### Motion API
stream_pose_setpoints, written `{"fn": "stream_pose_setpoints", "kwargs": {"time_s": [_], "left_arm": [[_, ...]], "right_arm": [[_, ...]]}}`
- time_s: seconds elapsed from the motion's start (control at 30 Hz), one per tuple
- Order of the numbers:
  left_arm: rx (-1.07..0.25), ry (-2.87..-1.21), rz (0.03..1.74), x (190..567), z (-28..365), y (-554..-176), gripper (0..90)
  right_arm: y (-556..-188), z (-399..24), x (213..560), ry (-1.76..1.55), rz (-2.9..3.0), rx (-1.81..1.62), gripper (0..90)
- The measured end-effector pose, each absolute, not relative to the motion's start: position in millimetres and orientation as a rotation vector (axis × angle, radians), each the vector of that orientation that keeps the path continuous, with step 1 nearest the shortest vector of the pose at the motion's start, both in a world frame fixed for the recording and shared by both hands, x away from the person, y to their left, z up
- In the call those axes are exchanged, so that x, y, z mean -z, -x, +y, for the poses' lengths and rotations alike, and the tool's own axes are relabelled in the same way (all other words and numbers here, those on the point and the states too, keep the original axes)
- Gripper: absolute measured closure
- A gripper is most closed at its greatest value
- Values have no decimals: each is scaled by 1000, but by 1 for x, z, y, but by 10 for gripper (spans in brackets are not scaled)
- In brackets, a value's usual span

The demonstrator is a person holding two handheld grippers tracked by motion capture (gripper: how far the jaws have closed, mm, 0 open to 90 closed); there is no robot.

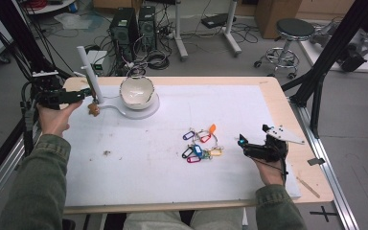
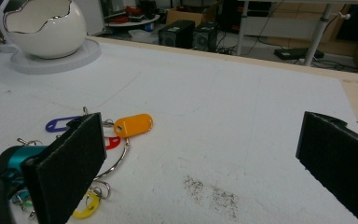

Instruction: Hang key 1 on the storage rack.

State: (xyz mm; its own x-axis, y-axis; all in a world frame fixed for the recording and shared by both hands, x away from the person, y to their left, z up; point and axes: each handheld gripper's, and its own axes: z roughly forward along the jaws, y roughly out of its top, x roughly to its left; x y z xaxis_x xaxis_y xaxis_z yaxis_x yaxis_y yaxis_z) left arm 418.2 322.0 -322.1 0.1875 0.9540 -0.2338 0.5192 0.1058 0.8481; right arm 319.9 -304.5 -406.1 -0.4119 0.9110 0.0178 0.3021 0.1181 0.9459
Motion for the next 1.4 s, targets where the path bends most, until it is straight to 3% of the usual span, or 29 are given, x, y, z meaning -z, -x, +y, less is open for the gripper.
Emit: {"fn": "stream_pose_setpoints", "kwargs": {"time_s": [0.47, 0.63, 1.4], "left_arm": [[-657, -1528, 1418, 329, 314, -397, 16], [-621, -1501, 1405, 336, 317, -388, 17], [-744, -1429, 1285, 365, 308, -341, 16]], "right_arm": [[-320, -304, 406, -1177, 1801, -1300, 5], [-320, -305, 406, -1177, 1800, -1300, 5], [-319, -304, 406, -1174, 1807, -1300, 5]]}}
